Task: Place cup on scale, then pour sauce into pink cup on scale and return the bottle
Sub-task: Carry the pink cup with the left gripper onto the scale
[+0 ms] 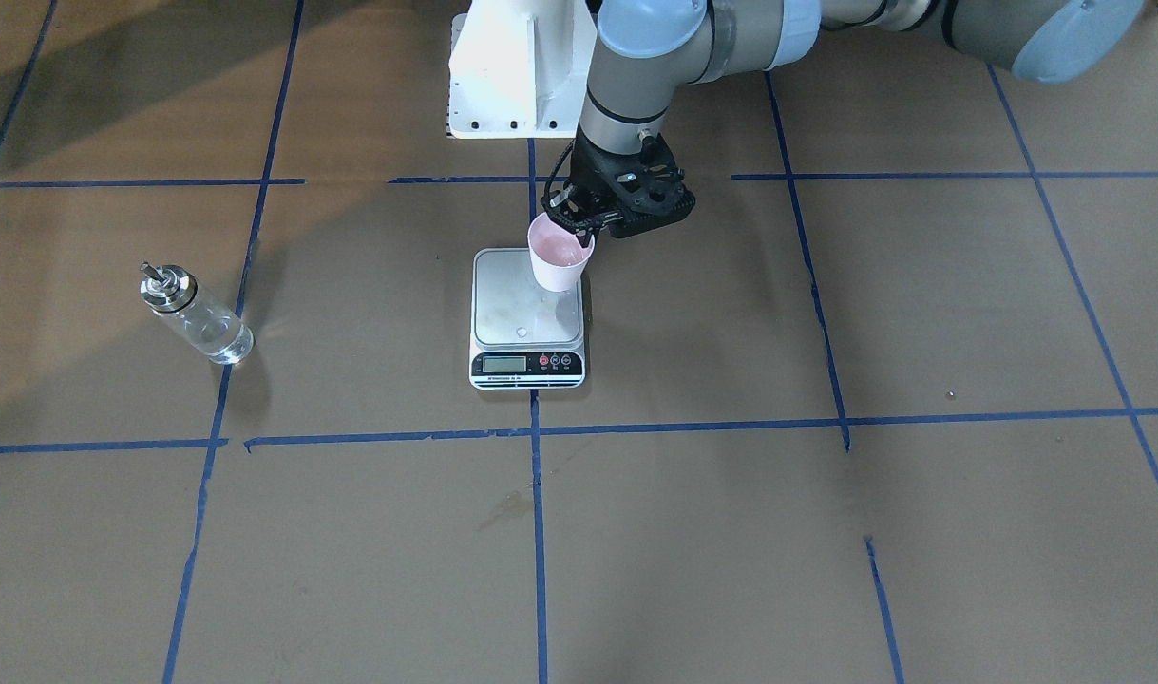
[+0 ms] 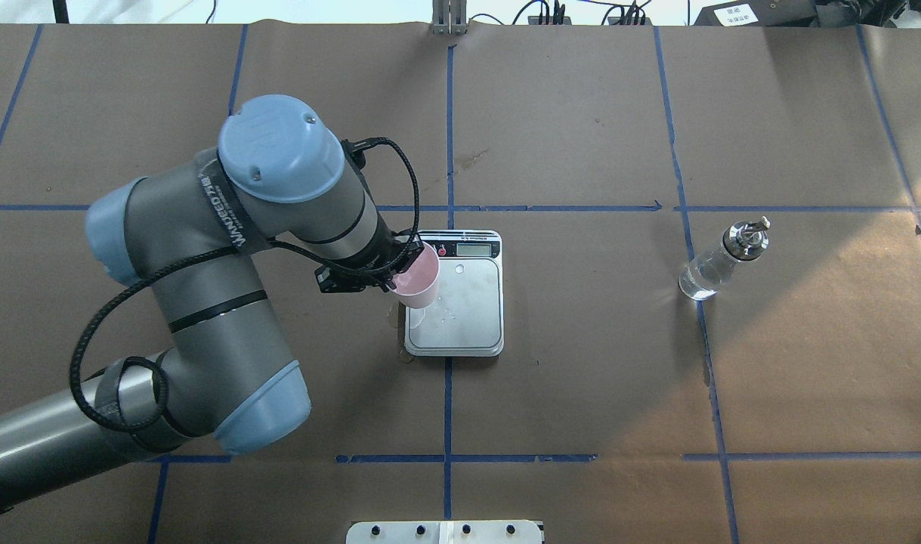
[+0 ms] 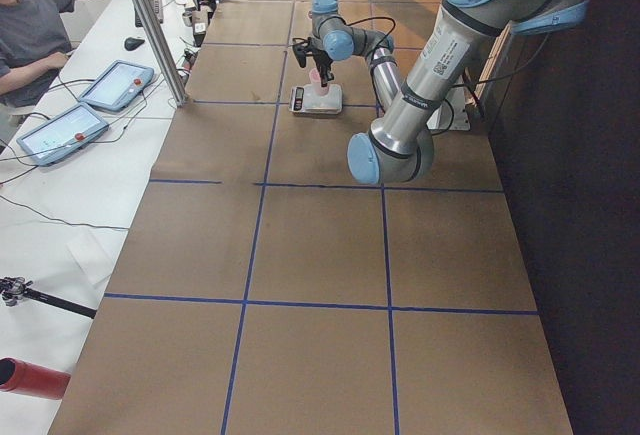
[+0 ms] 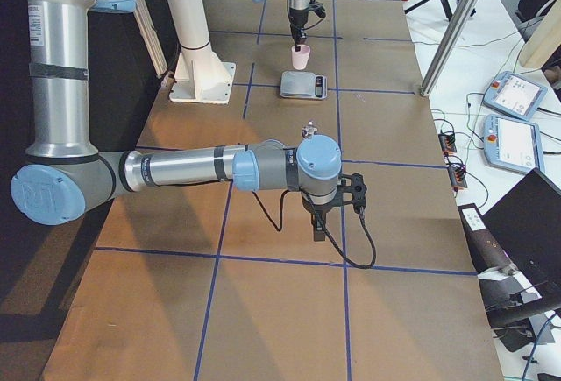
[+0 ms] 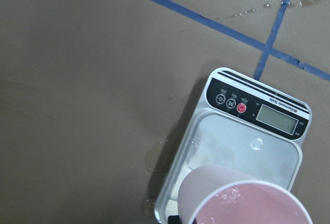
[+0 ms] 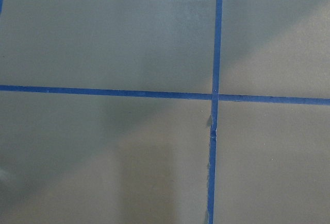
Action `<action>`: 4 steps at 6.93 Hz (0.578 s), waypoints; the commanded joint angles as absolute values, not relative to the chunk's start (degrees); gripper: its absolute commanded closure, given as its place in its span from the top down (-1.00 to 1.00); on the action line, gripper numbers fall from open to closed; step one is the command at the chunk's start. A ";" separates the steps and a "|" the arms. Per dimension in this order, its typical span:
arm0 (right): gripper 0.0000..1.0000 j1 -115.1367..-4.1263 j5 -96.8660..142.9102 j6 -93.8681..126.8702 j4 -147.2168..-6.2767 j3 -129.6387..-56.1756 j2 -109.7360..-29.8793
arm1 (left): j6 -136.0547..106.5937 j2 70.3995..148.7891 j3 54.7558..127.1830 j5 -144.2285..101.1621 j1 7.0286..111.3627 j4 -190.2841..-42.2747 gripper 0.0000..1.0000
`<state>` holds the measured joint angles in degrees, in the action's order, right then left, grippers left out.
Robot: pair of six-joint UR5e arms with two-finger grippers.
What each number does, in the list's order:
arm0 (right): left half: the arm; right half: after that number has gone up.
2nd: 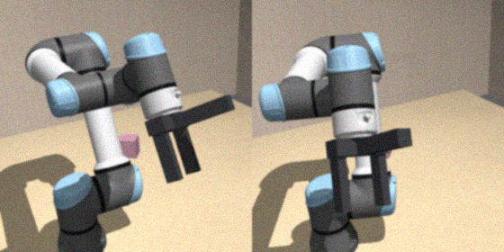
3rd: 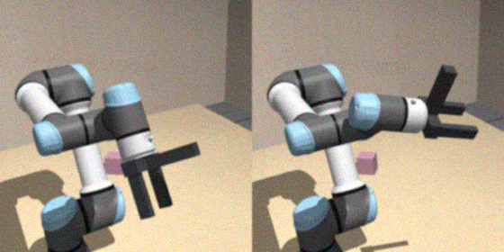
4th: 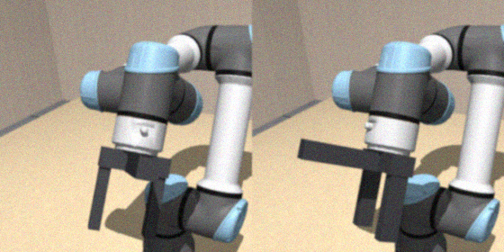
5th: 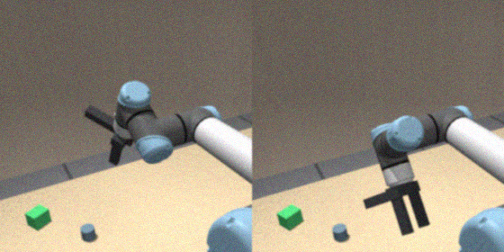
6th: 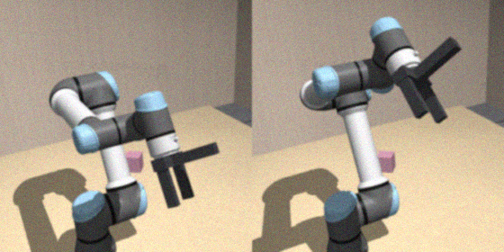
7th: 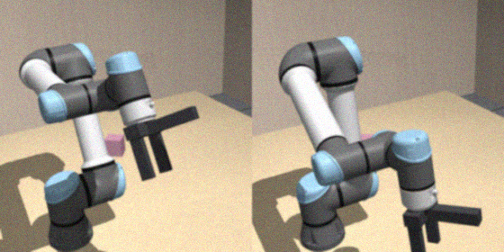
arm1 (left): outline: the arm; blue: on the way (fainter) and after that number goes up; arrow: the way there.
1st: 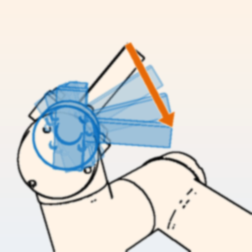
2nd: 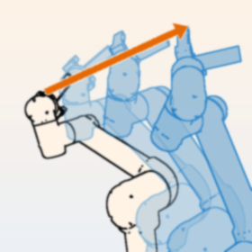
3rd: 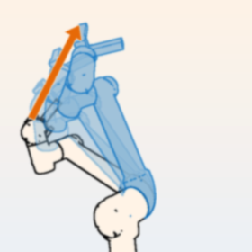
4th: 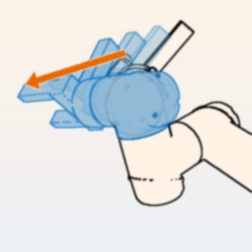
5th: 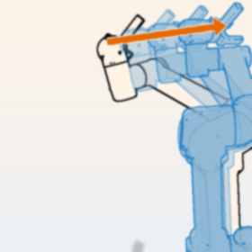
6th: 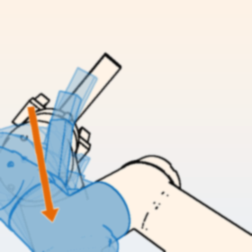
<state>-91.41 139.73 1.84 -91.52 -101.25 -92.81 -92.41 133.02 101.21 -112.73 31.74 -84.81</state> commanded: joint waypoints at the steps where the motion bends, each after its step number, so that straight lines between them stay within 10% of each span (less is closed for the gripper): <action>1: 1.00 -91.41 140.27 1.93 -91.58 -101.25 -92.81 | -92.64 134.90 96.44 -112.07 31.47 -87.61 -1.00; 4: 1.00 -91.41 140.45 1.93 -91.32 -101.34 -92.81 | -92.64 136.76 91.86 -111.18 29.98 -91.04 -1.00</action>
